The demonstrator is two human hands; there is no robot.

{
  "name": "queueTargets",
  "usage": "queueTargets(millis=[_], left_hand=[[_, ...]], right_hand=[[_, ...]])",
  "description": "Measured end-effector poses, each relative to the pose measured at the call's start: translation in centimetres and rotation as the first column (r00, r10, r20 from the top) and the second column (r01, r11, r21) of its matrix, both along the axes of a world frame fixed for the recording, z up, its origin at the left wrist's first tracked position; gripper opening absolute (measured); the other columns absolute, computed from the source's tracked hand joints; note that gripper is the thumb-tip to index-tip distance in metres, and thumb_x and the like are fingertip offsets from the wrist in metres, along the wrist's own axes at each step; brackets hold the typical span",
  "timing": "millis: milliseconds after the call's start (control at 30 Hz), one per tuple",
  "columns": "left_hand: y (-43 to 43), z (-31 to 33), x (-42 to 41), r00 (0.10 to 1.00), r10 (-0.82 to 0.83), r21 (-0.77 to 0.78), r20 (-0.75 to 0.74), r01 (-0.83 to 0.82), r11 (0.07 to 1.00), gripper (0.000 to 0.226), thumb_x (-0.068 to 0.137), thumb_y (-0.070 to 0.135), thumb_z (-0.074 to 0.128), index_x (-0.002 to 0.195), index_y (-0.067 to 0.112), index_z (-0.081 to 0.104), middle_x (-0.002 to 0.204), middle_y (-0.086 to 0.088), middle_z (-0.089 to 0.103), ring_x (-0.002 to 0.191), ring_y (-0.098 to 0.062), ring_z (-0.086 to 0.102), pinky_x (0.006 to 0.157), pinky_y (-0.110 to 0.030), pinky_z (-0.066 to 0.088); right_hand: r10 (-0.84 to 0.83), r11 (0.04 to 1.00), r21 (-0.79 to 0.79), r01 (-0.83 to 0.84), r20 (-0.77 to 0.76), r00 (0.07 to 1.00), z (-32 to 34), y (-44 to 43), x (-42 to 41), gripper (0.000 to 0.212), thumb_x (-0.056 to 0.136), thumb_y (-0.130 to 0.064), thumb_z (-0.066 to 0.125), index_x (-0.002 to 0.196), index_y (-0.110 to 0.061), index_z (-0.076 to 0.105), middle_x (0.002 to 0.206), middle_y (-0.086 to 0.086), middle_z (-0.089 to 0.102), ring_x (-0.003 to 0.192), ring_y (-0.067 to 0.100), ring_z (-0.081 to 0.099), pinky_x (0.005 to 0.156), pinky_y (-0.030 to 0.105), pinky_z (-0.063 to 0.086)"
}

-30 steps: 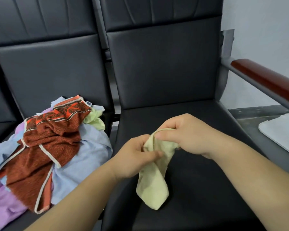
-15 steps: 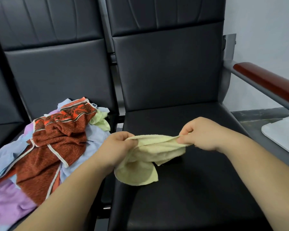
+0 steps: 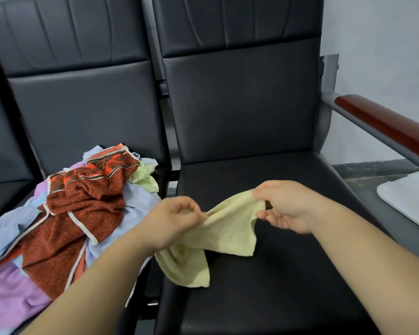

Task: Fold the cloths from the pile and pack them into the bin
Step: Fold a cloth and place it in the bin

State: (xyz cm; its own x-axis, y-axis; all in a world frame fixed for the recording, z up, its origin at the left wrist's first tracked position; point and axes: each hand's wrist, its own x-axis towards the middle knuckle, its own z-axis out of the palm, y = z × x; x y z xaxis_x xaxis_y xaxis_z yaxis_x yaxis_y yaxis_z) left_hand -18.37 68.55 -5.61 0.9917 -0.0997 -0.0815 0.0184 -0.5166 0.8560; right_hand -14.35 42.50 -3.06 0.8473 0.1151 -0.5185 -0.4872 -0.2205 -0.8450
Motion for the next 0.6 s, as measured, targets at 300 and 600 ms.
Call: queueTargets(millis=[300,600], left_hand=[[0.4,0.4,-0.1,0.989,-0.109,0.153,-0.097,0.123,0.981,0.046,0.076,0.054,0.082,0.063,0.014,0.063,0.058,0.006,0.048,0.056,-0.008,0.044,0.052,-0.017,0.037],[1.0,1.0,-0.5,0.963,-0.051,-0.192,-0.263,-0.001,0.981,0.057,0.077,0.059,0.069,0.084,0.002,0.067,0.078,-0.014,0.058,0.075,-0.026,0.055,0.075,-0.04,0.044]], right_hand=[[-0.016,0.992,0.126,0.004,0.095,0.995,-0.6,0.6,0.2,0.015,0.103,-0.026,0.064,0.112,-0.017,0.071,0.099,0.007,0.067,0.064,0.008,0.062,0.06,0.024,0.054],[0.125,0.986,0.088,-0.139,0.153,0.98,-1.2,-0.2,0.6,0.014,0.095,-0.02,0.076,0.106,-0.012,0.078,0.089,0.004,0.069,0.065,0.008,0.061,0.07,0.025,0.056]])
